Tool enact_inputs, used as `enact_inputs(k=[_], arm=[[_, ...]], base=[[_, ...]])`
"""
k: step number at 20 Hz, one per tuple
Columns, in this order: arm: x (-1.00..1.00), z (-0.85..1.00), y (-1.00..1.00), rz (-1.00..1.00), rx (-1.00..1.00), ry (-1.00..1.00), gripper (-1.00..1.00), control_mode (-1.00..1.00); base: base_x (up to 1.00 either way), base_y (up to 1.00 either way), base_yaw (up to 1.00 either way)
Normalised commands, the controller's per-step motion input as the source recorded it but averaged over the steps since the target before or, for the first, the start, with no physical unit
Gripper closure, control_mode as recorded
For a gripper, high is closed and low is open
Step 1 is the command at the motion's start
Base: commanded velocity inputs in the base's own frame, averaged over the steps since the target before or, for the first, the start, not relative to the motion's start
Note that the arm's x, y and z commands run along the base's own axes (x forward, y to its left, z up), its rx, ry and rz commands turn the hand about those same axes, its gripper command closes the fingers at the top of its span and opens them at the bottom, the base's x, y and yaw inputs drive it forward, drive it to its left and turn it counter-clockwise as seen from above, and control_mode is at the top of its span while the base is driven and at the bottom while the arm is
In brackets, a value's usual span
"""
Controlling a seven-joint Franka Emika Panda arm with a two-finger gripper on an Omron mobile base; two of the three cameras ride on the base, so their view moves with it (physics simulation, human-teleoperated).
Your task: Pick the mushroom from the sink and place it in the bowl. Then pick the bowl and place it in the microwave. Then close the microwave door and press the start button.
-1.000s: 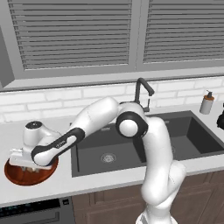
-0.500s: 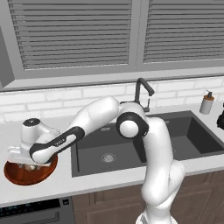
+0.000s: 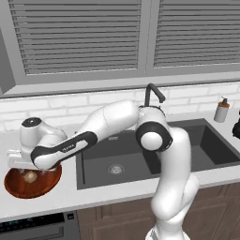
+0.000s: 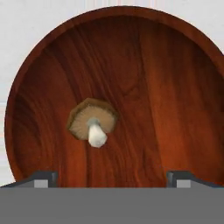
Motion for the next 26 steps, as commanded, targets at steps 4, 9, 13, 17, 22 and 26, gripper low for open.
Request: enact_inputs(k=[4,9,13,17,22,26], arm=[[-0.11,0.21,-0.76,0.0,0.02,0.0,-1.0,-1.0],[0.0,0.0,-0.76,0.02,0.04,0.0,-1.0,-1.0],[0.0,0.0,-0.51,0.03,0.03,0.0,-1.0,-1.0],[0.11,-0.01,-0.27,0.06,0.0,0.03,-1.0,-1.0],[0.31,-0.1,-0.06,0.05,0.0,0.06,-1.0,-1.0],[0.51,-0.12,0.06,0.01,0.0,0.03,-1.0,-1.0]], base=[[0.0,0.0,0.0],[0.0,0.0,0.0],[0.0,0.0,0.0],[0.0,0.0,0.0],[0.0,0.0,0.0],[0.0,0.0,0.0]])
